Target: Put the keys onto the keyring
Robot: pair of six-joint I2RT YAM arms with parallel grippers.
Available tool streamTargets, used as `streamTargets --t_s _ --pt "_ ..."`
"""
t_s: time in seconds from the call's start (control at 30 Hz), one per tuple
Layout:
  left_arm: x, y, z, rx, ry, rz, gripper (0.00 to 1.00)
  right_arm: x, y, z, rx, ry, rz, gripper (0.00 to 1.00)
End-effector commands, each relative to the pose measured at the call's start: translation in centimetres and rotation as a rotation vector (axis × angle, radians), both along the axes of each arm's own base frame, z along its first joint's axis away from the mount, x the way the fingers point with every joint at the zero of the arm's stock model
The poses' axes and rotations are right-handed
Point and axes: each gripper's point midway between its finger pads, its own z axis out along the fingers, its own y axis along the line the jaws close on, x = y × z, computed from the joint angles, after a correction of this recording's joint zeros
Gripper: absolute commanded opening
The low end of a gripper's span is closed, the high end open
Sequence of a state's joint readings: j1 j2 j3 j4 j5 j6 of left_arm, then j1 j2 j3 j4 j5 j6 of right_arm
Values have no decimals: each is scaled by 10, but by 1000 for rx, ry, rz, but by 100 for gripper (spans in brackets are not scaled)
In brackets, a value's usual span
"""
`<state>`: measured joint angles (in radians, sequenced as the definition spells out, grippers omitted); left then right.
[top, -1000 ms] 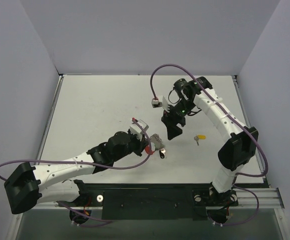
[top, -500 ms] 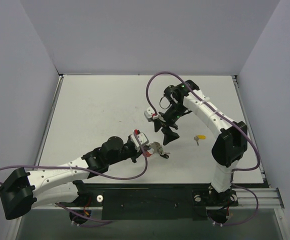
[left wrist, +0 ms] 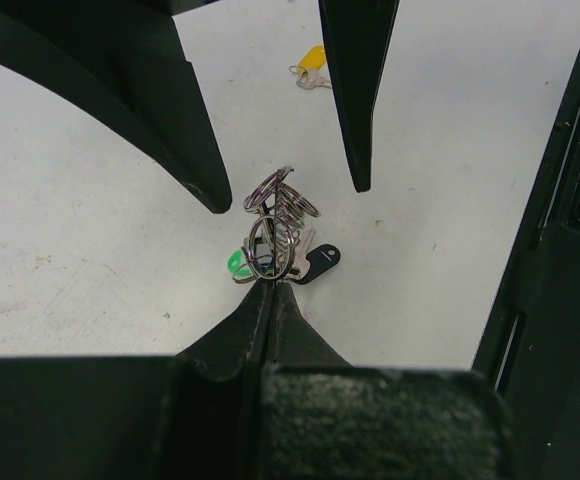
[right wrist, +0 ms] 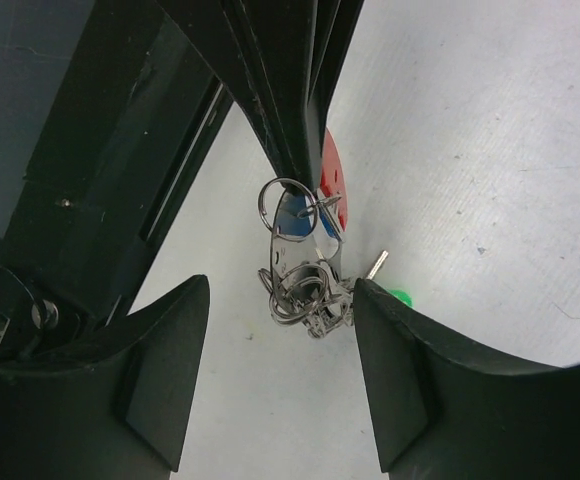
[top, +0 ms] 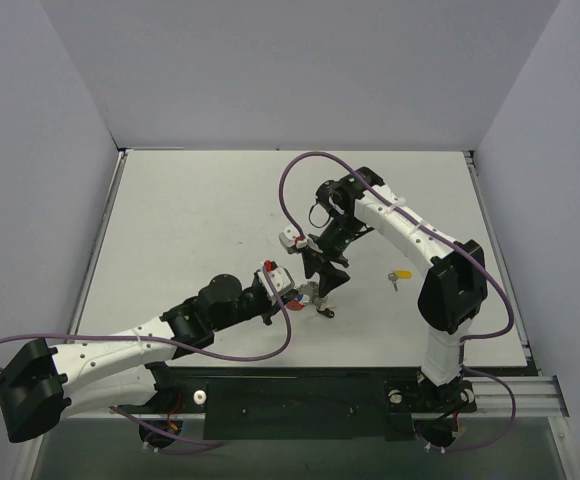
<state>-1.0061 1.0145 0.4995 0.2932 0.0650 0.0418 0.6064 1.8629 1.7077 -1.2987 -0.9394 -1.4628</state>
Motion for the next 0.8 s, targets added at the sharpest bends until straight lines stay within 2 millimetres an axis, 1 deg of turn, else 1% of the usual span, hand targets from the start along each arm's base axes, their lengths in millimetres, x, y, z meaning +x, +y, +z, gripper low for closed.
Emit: streamTargets --t_s 0.0,0.07,0.17,0.2,0.3,0.33,0.37,0.77 --pt "4 -3 39 -117 -78 5 0 -21 -8 0 -60 99 -11 53" --pt "4 -2 39 -120 -76 8 0 -20 -9 -3 -71 99 -23 48" --pt "4 -2 38 -117 -71 9 0 -18 -9 -3 -76 91 -32 44" --pt "4 -2 37 -112 -68 10 0 -18 -10 -1 -72 85 -36 41" --pt "4 -1 35 -107 -62 12 0 -15 -11 4 -64 74 -51 37" --pt "4 -1 33 -103 -59 12 0 -14 -12 5 -62 69 -58 33" --pt "3 -1 33 -103 -56 13 0 -14 -12 7 -60 67 -62 31" --pt "4 -2 27 -84 -33 14 0 -12 -13 22 -27 48 -98 29"
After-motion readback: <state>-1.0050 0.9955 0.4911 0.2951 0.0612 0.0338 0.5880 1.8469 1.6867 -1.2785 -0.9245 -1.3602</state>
